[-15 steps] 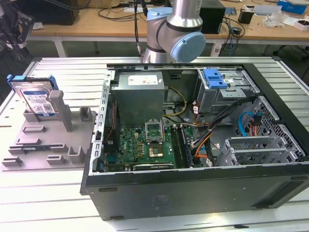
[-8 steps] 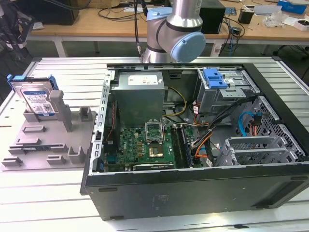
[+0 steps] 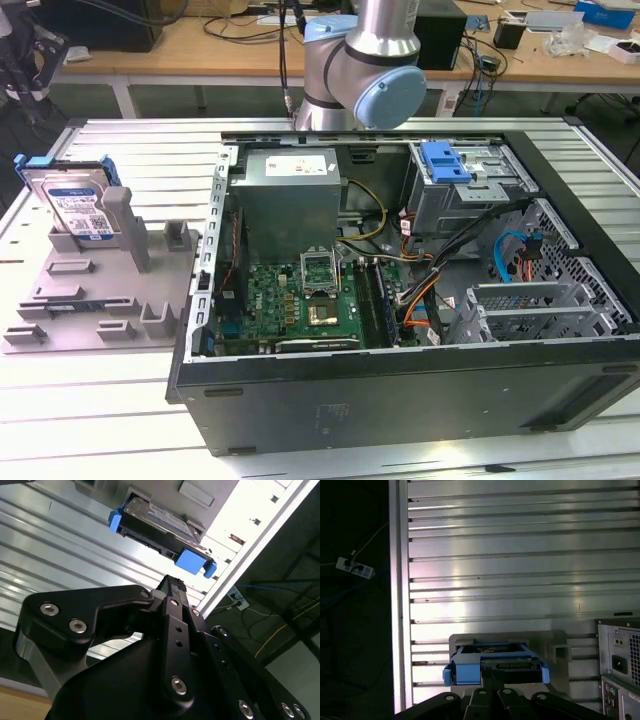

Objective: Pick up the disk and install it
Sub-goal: 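Pick up the disk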

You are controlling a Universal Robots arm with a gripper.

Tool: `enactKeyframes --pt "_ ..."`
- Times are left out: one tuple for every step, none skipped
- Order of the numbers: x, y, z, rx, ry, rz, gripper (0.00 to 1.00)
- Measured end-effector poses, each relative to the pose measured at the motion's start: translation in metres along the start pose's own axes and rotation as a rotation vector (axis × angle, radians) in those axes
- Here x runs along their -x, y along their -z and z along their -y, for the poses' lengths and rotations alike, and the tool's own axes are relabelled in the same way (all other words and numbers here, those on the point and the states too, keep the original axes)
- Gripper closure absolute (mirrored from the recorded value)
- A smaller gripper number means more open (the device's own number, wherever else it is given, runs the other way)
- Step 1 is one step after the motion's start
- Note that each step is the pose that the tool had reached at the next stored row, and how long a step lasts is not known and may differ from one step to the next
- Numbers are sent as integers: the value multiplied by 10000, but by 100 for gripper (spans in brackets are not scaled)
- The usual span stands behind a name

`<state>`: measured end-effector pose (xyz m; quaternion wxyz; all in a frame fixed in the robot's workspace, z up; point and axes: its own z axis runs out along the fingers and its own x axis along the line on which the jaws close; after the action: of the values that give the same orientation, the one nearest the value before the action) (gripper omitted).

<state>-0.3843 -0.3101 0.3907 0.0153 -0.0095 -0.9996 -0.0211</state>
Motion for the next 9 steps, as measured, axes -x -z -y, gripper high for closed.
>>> enactKeyframes --pt "0 -1 0 -6 189 -19 89" --pt "0 -2 0 -13 418 -41 89" --pt "0 -3 0 -20 607 -58 89" --pt "0 -3 0 -27 822 -78 89" --pt "0 -4 0 -32 978 -93 89" --pt "0 -5 0 -36 1133 -106 89" --pt "0 -5 0 -41 1275 -118 89" --pt "1 -7 1 -49 1501 -137 83" --pt "0 -8 1 -53 1649 -148 76"
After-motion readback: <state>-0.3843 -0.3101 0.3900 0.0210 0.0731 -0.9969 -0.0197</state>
